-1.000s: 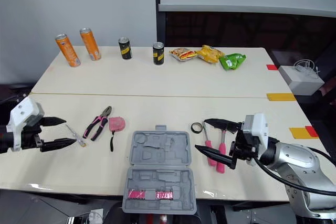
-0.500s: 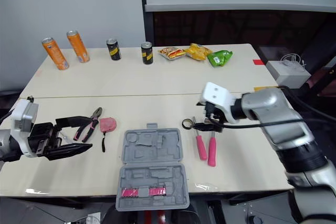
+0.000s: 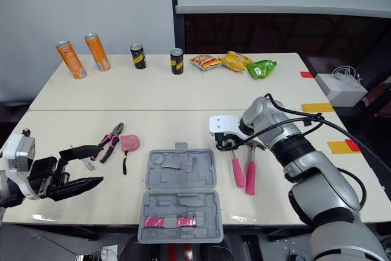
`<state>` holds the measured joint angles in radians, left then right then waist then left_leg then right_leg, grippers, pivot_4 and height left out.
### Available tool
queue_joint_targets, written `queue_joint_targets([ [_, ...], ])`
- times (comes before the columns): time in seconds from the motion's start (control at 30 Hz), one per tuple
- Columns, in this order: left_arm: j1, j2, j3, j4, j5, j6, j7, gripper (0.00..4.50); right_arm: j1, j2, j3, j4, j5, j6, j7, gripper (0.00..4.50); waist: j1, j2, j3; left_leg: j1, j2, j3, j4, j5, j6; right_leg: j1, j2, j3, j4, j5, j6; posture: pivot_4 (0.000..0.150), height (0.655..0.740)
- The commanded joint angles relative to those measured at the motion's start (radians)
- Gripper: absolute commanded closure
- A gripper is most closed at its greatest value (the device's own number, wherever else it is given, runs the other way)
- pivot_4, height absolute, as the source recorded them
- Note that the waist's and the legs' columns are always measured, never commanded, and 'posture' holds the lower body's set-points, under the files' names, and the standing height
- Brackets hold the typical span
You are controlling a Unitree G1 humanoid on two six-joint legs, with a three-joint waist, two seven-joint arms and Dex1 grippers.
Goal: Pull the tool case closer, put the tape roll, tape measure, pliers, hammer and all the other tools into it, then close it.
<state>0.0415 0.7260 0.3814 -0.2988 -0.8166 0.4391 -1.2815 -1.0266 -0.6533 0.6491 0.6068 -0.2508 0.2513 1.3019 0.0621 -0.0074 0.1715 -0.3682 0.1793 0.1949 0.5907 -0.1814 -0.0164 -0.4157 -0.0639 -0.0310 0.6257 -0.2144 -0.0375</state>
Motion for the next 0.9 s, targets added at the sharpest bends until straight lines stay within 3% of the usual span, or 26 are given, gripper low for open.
queue_joint_targets([
  [0.03,-0.009,0.004,0.012,-0.068,-0.040,0.016,0.044,0.00,-0.050,0.028,-0.011,0.066,-0.047,-0.042,0.004,2.52,-0.004,0.000,0.000,0.000,0.001,0.000,0.001,0.000,0.000,0.000,0.000,0.000,0.001,0.000,0.000,0.150,0.7400],
  [0.63,-0.007,0.000,-0.004,-0.051,-0.011,-0.005,0.070,0.00,-0.107,0.179,-0.037,0.346,-0.152,-0.145,-0.058,2.52,-0.013,0.002,0.001,-0.001,0.001,0.001,0.004,0.000,0.000,-0.003,0.001,0.001,0.005,0.000,0.000,0.150,0.7400],
  [0.83,-0.005,0.001,-0.008,-0.068,-0.016,0.000,0.087,0.00,-0.110,0.187,-0.036,0.377,-0.171,-0.166,-0.049,4.35,-0.013,0.002,0.001,-0.001,0.001,0.001,0.004,0.000,0.000,-0.003,0.001,0.001,0.005,0.000,0.000,0.150,0.7400],
  [0.9,-0.006,0.001,-0.008,-0.068,-0.018,0.000,0.089,0.00,-0.110,0.190,-0.039,0.384,-0.177,-0.170,-0.047,4.47,-0.013,0.002,0.001,-0.001,0.001,0.001,0.004,0.000,0.000,-0.003,0.001,0.001,0.006,0.000,0.000,0.150,0.7400],
])
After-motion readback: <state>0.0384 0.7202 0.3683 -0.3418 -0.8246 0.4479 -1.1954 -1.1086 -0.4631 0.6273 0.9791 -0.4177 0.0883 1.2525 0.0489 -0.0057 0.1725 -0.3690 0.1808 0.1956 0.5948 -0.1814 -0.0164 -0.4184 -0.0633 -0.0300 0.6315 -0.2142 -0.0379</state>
